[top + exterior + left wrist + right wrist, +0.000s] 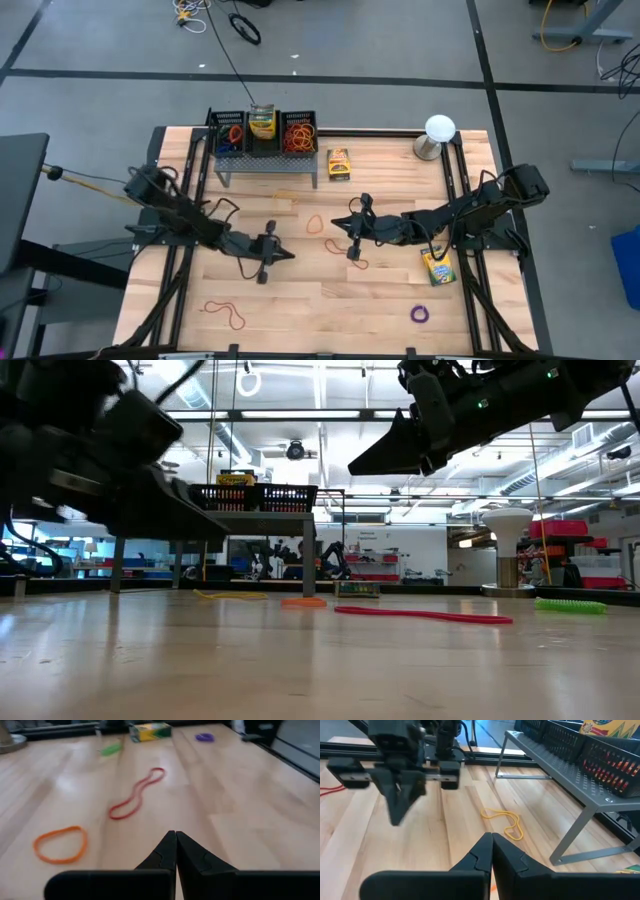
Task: Pick & Place Office Desk Supplies
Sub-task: Put the red rubber band into the right black bin
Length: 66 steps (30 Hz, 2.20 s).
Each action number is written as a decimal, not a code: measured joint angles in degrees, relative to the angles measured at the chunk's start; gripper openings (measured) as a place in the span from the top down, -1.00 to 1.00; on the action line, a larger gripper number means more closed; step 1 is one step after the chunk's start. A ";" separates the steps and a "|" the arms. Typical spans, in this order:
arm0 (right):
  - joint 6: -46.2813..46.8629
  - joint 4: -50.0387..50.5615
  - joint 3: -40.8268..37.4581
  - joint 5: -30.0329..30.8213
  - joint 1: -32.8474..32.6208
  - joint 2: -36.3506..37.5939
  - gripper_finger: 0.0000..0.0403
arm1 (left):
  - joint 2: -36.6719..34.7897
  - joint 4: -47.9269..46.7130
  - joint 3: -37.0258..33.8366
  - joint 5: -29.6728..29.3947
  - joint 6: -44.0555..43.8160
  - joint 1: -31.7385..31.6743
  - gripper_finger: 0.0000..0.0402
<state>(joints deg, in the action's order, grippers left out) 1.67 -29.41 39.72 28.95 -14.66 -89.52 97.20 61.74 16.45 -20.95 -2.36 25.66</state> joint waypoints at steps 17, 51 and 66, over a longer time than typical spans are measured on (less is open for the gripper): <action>0.00 0.04 0.00 0.01 0.02 -0.04 0.93 | -10.99 -53.56 12.01 0.17 -16.09 14.24 0.96; -0.02 0.06 0.00 0.01 0.03 -0.04 0.93 | -10.97 -75.79 24.87 9.07 -41.44 30.29 0.96; -0.01 0.06 -0.01 0.01 0.04 -0.04 0.93 | -10.58 -99.69 36.78 8.99 -48.55 31.39 0.94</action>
<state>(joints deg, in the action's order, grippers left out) 1.66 -29.34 39.71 28.96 -14.61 -89.56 86.63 -37.94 53.23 -11.96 -50.91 57.06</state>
